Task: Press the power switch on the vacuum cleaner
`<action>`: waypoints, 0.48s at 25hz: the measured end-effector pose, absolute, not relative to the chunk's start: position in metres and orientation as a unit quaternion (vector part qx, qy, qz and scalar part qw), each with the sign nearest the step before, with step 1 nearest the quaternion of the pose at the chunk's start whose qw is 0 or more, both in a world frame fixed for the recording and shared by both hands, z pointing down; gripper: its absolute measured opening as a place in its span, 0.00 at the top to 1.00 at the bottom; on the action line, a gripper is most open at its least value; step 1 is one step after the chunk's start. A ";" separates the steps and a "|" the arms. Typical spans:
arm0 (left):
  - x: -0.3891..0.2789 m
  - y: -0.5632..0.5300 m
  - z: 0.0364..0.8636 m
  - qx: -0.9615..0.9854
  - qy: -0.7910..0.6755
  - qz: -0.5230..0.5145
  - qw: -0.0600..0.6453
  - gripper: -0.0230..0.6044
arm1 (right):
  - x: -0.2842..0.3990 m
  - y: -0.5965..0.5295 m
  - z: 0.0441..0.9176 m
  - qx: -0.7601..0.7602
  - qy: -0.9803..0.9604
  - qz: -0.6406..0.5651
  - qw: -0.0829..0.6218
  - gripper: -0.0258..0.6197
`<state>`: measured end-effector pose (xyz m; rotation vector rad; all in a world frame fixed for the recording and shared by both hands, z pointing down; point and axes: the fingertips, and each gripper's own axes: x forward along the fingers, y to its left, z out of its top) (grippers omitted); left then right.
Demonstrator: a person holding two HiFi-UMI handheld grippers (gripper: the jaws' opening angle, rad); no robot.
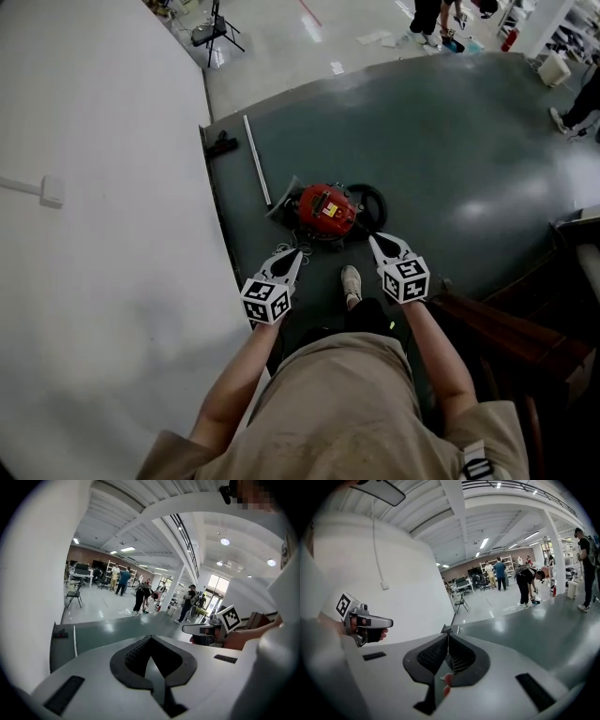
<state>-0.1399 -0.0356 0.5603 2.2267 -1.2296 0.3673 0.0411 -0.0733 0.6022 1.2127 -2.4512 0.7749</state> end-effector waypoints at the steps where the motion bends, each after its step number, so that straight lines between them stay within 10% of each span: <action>1: -0.137 -0.041 0.566 0.831 -0.457 0.135 0.286 0.96 | 0.043 -0.079 0.612 0.418 -0.853 0.274 0.153 0.95; 12: -0.142 -0.119 0.676 0.810 -0.445 0.208 0.320 0.96 | 0.020 -0.152 0.754 0.368 -0.843 0.294 0.261 0.95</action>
